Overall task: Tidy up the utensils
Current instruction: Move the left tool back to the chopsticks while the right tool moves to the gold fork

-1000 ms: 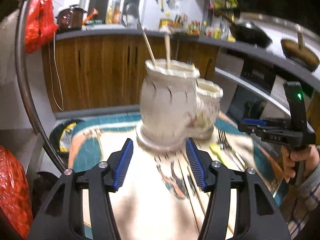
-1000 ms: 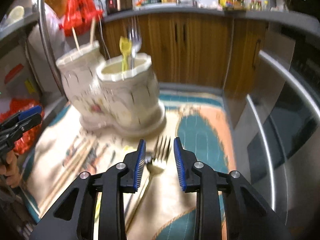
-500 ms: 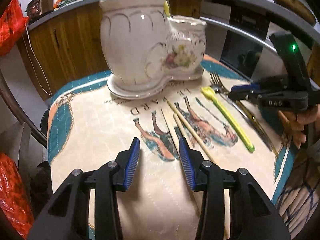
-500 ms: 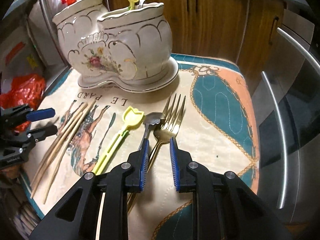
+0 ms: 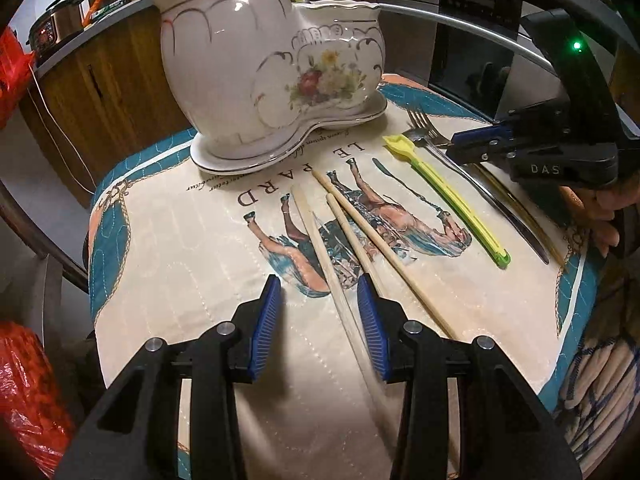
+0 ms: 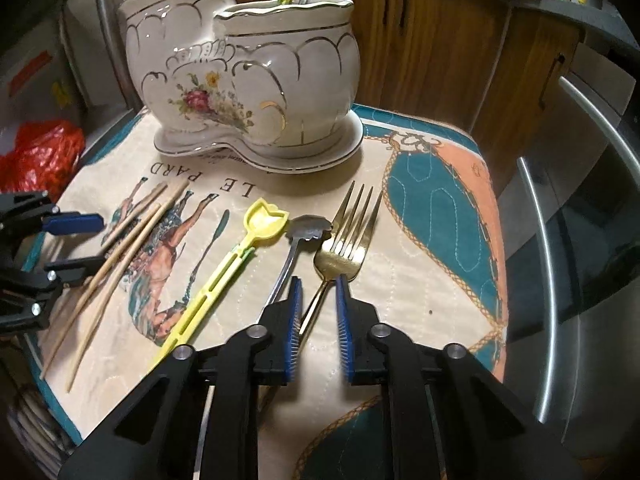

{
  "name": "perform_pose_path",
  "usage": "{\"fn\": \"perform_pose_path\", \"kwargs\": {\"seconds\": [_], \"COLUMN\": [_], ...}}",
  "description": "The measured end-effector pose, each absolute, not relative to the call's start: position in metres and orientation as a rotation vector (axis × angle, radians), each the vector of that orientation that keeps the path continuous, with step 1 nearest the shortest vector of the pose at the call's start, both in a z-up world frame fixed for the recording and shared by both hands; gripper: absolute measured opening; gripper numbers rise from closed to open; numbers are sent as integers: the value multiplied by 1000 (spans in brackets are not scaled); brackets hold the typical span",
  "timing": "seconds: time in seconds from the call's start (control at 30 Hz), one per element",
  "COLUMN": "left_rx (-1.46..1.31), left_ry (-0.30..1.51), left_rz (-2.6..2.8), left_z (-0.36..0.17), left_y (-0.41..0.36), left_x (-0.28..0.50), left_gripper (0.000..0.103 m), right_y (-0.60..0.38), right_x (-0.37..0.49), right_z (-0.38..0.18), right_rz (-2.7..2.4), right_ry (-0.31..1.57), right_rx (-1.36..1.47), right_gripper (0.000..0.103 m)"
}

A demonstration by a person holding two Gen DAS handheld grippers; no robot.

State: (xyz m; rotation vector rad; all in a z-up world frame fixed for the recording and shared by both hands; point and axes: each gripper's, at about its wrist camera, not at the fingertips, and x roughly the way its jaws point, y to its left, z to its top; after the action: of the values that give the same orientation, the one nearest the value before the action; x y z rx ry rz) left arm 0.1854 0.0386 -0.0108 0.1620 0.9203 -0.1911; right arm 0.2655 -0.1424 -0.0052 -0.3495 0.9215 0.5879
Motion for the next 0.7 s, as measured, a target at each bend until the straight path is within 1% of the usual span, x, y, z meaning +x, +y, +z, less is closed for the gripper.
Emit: {"fn": "perform_pose_path", "kwargs": {"seconds": [0.17,0.43,0.7], "left_rx": [142,115,100], "left_ry": [931,959,1080], "left_rz": [-170,-164,-162], "left_z": [-10,-9,-5], "left_y": [48,56,58], "left_x": [187,193,209], "left_gripper": [39,38,38], "right_y": [-148,-153,-151], "right_x": [268,275,277], "right_z": [-6,-5,-6], "right_rz": [565,554,557], "right_ry": [922,940,957], "right_rx": [-382,-382,-387], "right_gripper": [9,9,9]}}
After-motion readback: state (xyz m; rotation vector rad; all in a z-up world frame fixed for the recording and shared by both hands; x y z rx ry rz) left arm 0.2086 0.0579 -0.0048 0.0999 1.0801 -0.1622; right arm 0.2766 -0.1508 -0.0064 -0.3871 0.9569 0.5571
